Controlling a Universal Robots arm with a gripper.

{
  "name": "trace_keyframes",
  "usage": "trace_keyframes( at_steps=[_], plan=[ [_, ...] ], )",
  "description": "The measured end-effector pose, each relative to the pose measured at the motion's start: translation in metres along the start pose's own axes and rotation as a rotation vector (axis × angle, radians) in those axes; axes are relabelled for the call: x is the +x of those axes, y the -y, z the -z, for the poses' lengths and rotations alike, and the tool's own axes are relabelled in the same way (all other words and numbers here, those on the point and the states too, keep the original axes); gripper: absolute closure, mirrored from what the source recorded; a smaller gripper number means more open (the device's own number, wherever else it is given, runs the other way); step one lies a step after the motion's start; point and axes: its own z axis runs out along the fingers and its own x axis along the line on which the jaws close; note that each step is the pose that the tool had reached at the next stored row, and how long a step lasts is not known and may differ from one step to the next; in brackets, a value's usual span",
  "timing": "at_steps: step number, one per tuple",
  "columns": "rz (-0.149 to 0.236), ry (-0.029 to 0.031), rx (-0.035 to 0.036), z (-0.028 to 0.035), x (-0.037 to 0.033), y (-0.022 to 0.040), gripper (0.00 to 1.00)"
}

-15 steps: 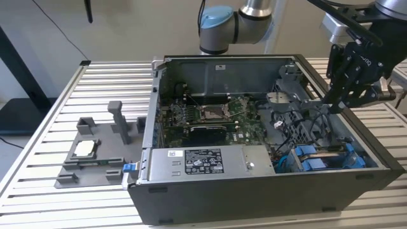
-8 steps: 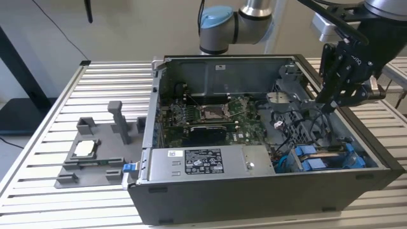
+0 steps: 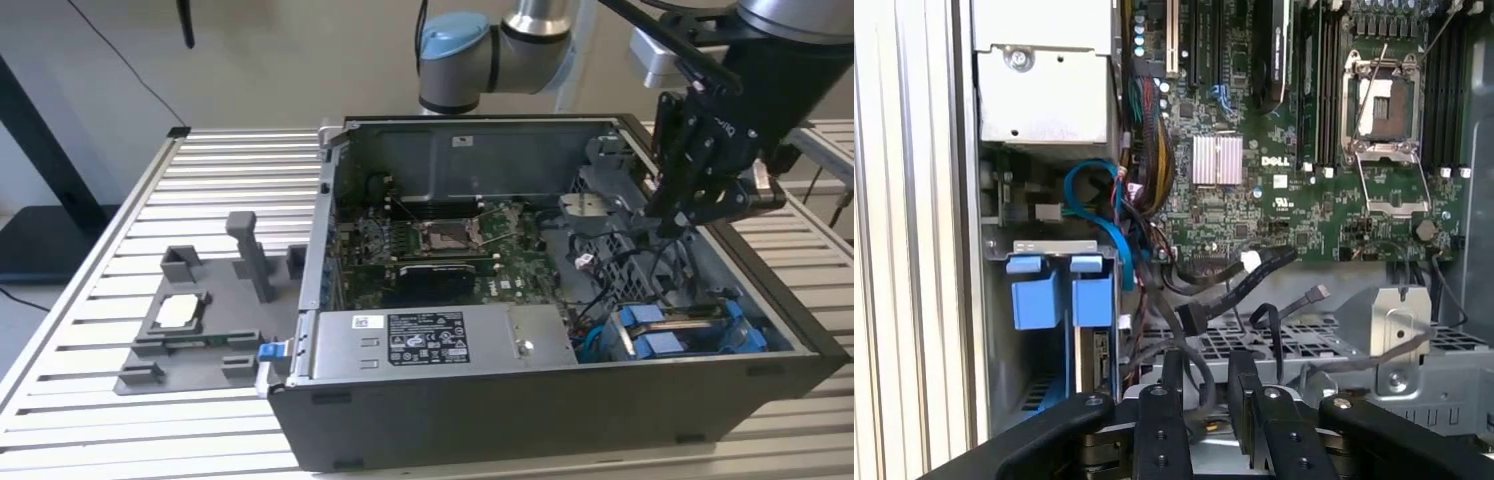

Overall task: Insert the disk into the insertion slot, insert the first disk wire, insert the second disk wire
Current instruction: 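Insert the second disk wire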

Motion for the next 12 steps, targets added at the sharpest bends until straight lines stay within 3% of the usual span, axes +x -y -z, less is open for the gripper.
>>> trace_keyframes(
  at_steps=[5, 6, 7, 12],
  plan=[
    [0.016, -0.0104, -0.0017, 0.0002, 0.0001, -0.0107, 0.67],
    [0.019, -0.0137, -0.0020, 0.0001, 0.0001, -0.0122, 0.67],
    [0.031, -0.0228, -0.0031, -0.0007, 0.0003, -0.0165, 0.67],
    [0.054, -0.0294, -0.0033, -0.0042, 0.0005, -0.0201, 0.67]
  ],
)
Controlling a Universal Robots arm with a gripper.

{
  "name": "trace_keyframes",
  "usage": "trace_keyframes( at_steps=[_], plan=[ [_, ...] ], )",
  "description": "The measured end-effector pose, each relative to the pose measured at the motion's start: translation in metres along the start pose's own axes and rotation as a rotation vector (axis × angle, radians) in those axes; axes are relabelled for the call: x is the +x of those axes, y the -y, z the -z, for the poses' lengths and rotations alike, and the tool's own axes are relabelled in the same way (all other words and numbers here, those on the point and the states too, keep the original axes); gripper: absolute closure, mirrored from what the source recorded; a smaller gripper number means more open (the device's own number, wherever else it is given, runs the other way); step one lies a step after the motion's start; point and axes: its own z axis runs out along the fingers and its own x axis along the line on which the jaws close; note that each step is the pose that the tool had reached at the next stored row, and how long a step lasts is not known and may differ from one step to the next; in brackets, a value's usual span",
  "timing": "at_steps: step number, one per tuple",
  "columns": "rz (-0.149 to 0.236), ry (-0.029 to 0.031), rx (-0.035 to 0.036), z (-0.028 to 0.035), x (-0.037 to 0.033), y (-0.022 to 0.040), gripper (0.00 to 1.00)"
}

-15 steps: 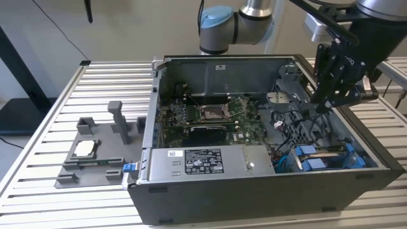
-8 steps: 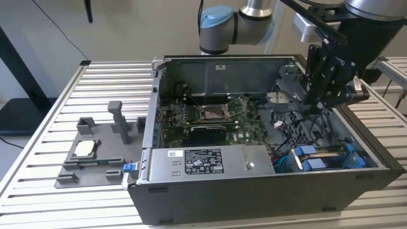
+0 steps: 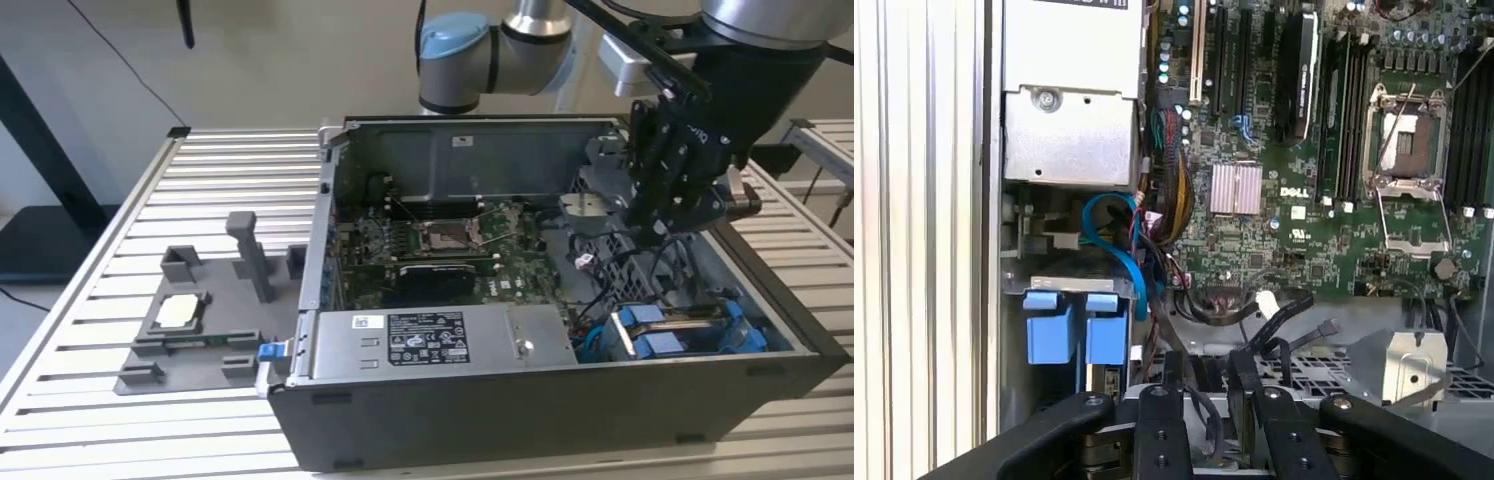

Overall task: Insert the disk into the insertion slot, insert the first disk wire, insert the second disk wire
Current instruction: 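Insert the second disk wire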

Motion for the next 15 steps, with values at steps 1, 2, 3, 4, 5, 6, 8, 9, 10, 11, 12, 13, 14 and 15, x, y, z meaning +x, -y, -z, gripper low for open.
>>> trace_keyframes(
  at_steps=[1, 2, 3, 4, 5, 6, 8, 9, 10, 11, 12, 13, 14, 15],
  plan=[
    [0.005, -0.0004, 0.0001, -0.0007, 0.0000, -0.0005, 0.67],
    [0.011, -0.0009, 0.0003, -0.0013, -0.0001, -0.0010, 0.67],
    [0.015, -0.0011, 0.0003, -0.0017, -0.0002, -0.0016, 0.67],
    [0.019, -0.0011, 0.0002, -0.0020, -0.0002, -0.0023, 0.67],
    [0.022, -0.0011, 0.0001, -0.0022, -0.0004, -0.0032, 0.67],
    [0.023, -0.0012, 0.0001, -0.0024, -0.0004, -0.0042, 0.67],
    [0.023, -0.0027, -0.0001, -0.0031, -0.0004, -0.0054, 0.67],
    [0.024, -0.0037, -0.0001, -0.0034, -0.0004, -0.0058, 0.67],
    [0.024, -0.0042, -0.0002, -0.0035, -0.0004, -0.0058, 0.67],
    [0.024, -0.0045, -0.0001, -0.0035, -0.0004, -0.0058, 0.67],
    [0.024, -0.0047, -0.0002, -0.0034, -0.0004, -0.0058, 0.67],
    [0.024, -0.0049, -0.0002, -0.0034, -0.0004, -0.0059, 0.67],
    [0.024, -0.0049, -0.0002, -0.0035, -0.0004, -0.0059, 0.67],
    [0.024, -0.0052, -0.0002, -0.0035, -0.0004, -0.0059, 0.67]
  ],
)
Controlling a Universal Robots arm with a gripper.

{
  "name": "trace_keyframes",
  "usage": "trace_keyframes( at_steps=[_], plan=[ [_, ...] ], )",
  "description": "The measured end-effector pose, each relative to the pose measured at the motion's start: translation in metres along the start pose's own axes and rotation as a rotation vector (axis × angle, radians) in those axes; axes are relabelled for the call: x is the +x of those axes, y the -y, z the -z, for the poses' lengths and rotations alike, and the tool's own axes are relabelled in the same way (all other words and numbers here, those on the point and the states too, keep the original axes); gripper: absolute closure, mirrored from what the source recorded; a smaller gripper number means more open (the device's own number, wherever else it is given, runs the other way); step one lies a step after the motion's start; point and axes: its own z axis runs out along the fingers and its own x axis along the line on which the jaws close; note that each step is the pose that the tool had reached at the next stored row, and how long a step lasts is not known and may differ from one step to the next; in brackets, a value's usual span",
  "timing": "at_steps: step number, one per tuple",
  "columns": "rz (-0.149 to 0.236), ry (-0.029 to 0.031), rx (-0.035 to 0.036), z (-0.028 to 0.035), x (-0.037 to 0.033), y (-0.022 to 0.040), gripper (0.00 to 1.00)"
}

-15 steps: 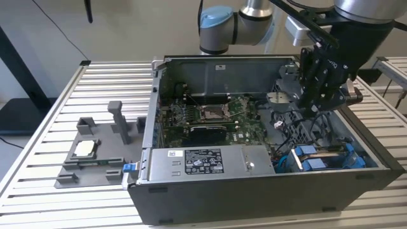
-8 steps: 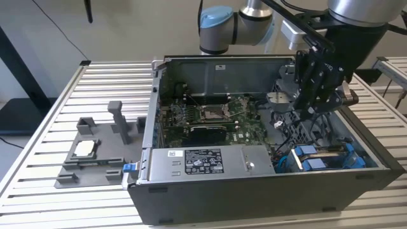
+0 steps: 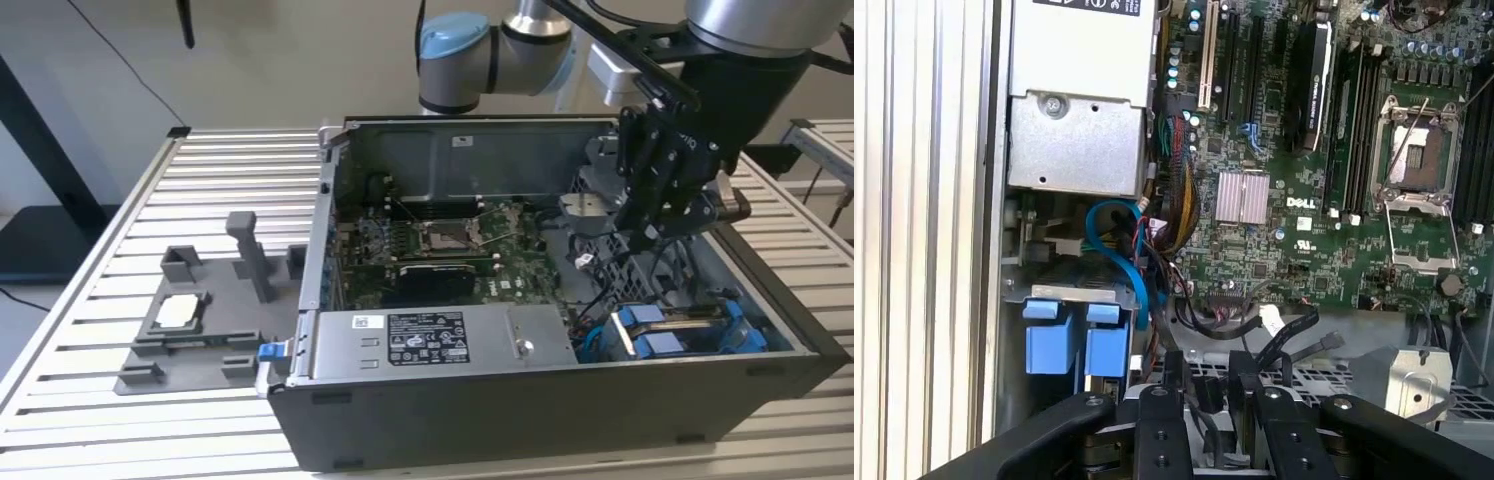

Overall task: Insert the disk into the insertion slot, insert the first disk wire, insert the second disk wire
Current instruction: 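Insert the second disk wire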

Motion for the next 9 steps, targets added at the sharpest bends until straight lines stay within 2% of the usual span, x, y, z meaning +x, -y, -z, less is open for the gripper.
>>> trace_keyframes(
  at_steps=[3, 6, 9],
  plan=[
    [0.000, -0.0005, -0.0001, 0.0000, 0.0000, 0.0000, 0.70],
    [0.000, -0.0011, -0.0001, 0.0000, 0.0000, 0.0000, 0.89],
    [0.000, -0.0016, -0.0001, 0.0000, 0.0000, 0.0000, 0.89]
  ],
)
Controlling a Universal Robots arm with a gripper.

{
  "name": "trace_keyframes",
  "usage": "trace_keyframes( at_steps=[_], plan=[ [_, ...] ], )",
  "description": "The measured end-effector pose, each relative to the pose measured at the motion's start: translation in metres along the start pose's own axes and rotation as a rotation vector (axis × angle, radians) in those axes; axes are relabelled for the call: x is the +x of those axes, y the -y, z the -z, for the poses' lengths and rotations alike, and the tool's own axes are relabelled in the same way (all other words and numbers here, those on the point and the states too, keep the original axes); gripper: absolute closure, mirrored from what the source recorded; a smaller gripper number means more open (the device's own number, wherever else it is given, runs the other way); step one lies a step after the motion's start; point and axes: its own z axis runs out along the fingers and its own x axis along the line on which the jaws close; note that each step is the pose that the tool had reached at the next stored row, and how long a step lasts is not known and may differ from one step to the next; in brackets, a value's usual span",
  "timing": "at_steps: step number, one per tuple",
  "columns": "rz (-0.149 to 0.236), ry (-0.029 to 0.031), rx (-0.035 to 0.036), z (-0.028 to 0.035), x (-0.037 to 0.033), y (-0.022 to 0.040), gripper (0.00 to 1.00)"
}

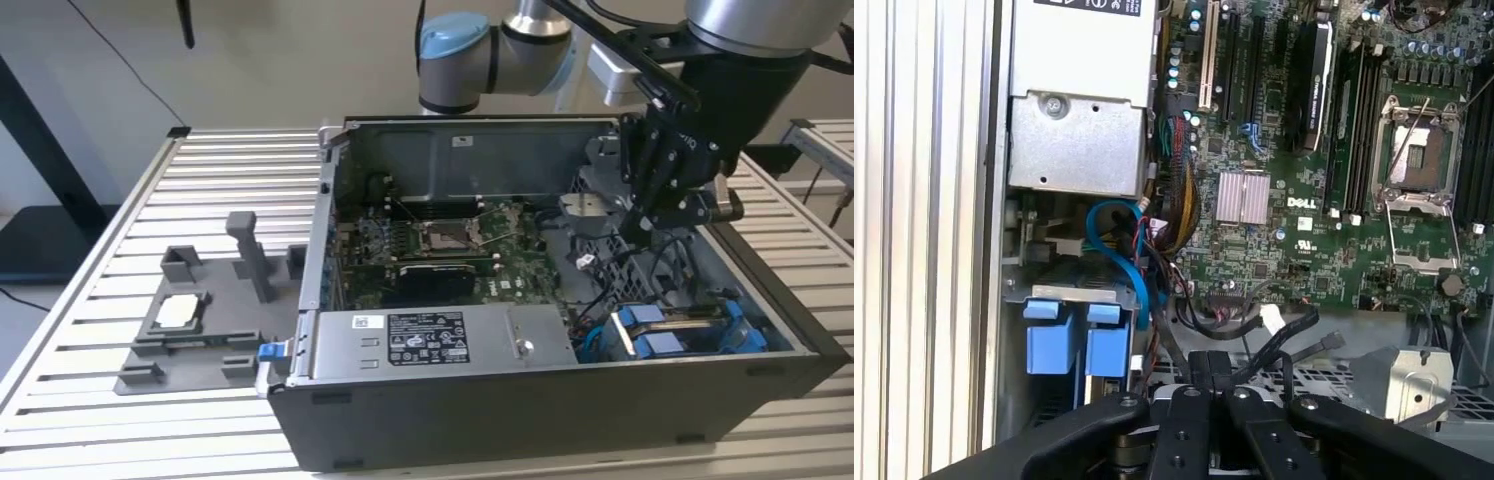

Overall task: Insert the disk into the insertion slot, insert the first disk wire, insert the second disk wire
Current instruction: 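Insert the second disk wire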

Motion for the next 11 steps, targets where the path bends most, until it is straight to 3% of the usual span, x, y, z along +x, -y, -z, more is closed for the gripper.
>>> trace_keyframes(
  at_steps=[11],
  plan=[
    [0.000, -0.0027, -0.0002, 0.0000, 0.0000, 0.0000, 0.89]
  ],
)
